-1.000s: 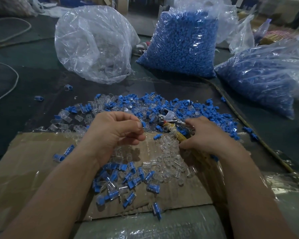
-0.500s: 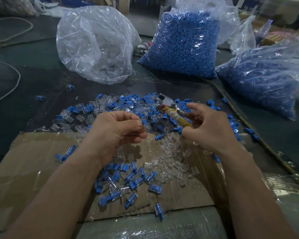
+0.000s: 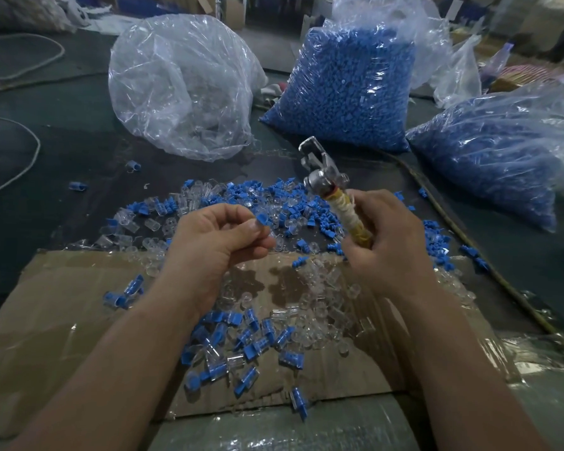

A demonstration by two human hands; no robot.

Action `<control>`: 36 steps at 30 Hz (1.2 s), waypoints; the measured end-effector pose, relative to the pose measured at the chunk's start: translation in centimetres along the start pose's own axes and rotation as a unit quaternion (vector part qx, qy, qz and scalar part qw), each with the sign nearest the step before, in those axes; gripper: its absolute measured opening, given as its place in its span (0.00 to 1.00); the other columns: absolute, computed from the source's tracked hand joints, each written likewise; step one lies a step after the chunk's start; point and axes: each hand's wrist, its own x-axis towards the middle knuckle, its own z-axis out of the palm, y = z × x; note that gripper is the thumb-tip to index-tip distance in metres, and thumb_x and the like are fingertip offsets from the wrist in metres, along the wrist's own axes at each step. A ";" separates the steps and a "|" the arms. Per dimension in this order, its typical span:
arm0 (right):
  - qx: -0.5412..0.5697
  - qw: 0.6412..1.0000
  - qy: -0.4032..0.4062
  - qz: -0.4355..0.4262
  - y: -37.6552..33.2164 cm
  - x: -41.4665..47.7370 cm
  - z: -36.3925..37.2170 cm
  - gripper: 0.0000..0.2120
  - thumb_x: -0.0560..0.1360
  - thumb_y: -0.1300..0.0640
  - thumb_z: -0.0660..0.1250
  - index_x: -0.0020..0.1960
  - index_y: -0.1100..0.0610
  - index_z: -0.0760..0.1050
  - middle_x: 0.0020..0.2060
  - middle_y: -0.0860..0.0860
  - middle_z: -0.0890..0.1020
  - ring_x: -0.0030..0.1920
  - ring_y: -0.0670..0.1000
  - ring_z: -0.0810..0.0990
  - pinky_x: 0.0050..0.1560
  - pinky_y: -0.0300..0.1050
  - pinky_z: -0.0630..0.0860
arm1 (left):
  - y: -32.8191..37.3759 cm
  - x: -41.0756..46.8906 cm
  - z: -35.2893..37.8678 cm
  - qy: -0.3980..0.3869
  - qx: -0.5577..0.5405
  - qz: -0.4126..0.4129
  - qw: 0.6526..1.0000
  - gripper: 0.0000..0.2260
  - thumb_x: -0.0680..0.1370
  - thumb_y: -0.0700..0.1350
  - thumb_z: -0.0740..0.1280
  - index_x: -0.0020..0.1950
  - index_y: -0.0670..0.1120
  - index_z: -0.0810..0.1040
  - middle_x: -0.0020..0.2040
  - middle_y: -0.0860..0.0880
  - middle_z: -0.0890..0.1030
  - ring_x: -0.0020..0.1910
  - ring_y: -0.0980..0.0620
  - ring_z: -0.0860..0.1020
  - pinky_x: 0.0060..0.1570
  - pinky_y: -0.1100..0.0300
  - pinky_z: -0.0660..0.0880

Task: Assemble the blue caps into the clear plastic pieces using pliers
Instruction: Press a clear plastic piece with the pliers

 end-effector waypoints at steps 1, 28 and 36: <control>0.003 1.000 -0.011 -0.002 -0.2 -0.1 0.0 0.24 0.62 0.58 0.64 0.59 0.58 0.75 0.45 0.45 0.71 0.41 0.36 0.71 0.44 0.24 0.65 | 0.0 0.0 0.0 0.002 0.000 0.009 1.000 0.07 0.63 0.38 0.67 0.39 0.40 0.74 0.30 0.46 0.82 0.32 0.51 0.82 0.30 0.66 0.77; -0.040 0.980 -0.192 -0.022 -0.9 -0.1 0.6 0.27 0.67 0.58 0.69 0.66 0.55 0.70 0.47 0.47 0.73 0.48 0.46 0.71 0.50 0.35 0.65 | -0.3 -0.1 0.6 0.050 0.032 0.102 0.993 0.06 0.72 0.32 0.65 0.39 0.42 0.75 0.36 0.46 0.81 0.35 0.54 0.81 0.33 0.65 0.78; -0.036 0.982 -0.183 -0.021 -1.4 -0.1 0.5 0.26 0.66 0.62 0.69 0.64 0.57 0.72 0.42 0.46 0.72 0.43 0.45 0.69 0.49 0.39 0.66 | -0.4 -0.3 0.8 0.069 0.038 0.115 0.990 0.06 0.71 0.33 0.65 0.39 0.44 0.75 0.31 0.51 0.81 0.33 0.55 0.80 0.32 0.66 0.77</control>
